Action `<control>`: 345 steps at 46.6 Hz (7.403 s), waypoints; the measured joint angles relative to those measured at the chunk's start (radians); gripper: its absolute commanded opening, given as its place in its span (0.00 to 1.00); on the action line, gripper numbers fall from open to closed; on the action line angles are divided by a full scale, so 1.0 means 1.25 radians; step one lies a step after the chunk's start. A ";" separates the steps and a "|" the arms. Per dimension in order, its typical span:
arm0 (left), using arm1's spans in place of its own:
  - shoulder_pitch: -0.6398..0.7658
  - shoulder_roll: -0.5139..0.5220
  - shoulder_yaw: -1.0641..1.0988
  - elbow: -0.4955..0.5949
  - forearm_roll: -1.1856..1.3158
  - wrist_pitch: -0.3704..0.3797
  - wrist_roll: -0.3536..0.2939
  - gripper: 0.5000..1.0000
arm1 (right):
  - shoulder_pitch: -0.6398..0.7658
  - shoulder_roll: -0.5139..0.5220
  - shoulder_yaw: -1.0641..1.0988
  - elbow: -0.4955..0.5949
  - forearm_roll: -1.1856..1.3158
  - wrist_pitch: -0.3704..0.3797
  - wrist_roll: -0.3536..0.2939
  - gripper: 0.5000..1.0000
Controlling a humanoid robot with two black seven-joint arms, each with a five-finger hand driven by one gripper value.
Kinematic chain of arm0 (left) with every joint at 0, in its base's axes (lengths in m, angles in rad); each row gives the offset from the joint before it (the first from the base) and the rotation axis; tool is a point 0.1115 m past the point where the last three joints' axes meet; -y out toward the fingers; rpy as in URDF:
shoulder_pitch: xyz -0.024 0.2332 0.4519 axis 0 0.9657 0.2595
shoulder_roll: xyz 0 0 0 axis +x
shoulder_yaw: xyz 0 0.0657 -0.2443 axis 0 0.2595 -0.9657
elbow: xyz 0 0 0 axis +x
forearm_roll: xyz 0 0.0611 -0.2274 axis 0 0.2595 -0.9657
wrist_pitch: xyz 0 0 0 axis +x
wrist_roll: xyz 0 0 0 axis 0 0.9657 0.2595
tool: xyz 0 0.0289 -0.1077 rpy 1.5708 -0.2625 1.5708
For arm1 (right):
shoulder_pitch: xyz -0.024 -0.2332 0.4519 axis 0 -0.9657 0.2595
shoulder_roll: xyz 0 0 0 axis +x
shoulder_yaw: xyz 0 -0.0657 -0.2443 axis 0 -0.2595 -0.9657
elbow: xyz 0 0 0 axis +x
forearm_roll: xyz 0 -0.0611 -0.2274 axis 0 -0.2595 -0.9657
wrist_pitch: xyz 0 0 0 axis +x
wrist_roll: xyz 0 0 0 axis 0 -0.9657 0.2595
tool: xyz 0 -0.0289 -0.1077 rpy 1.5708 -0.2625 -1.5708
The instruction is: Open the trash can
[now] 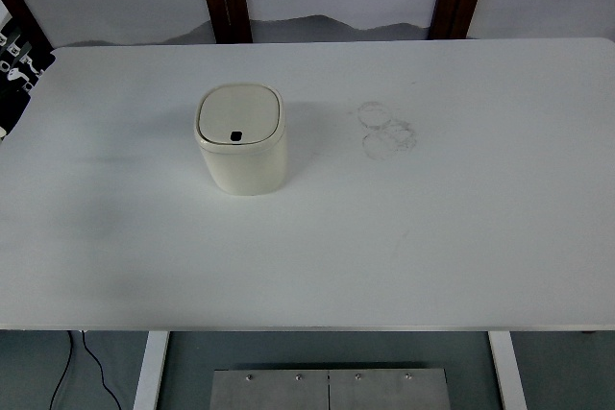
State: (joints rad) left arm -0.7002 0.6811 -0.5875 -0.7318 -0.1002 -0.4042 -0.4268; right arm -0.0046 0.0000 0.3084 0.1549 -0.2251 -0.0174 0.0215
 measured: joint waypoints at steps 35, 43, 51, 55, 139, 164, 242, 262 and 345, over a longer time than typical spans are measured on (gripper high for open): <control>0.000 0.008 -0.012 0.000 -0.013 -0.033 -0.002 1.00 | 0.000 0.000 0.000 0.000 0.000 0.000 0.000 0.99; 0.002 0.013 -0.014 0.000 -0.016 -0.055 -0.002 1.00 | 0.000 0.000 0.000 0.000 0.000 0.000 0.000 0.99; 0.003 0.010 -0.016 0.000 -0.016 -0.054 -0.002 1.00 | 0.000 0.000 0.000 0.000 0.000 0.000 0.000 0.99; 0.003 0.010 -0.016 0.000 -0.015 -0.055 -0.002 1.00 | 0.000 0.000 0.000 0.000 0.001 0.000 0.000 0.99; -0.114 0.053 0.022 -0.004 0.099 0.010 0.135 1.00 | 0.000 0.000 0.000 0.000 0.000 0.000 0.000 0.99; -0.283 0.008 0.038 -0.011 0.416 0.008 0.136 1.00 | 0.000 0.000 0.000 0.000 0.001 0.000 0.000 0.99; -0.579 -0.142 0.373 -0.198 0.603 -0.165 0.250 1.00 | 0.000 0.000 0.000 0.000 0.000 0.000 0.000 0.99; -0.493 0.027 0.373 -0.335 0.563 -0.128 0.248 1.00 | 0.000 0.000 0.000 0.000 0.000 0.000 0.000 0.99; -0.358 0.098 0.372 -0.473 0.559 -0.020 0.242 1.00 | 0.000 0.000 0.000 0.000 0.000 0.000 0.000 0.99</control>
State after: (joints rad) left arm -1.1477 0.8038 -0.1230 -1.3234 0.5979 -0.4288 -0.1238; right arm -0.0046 0.0000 0.3084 0.1549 -0.2251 -0.0174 0.0215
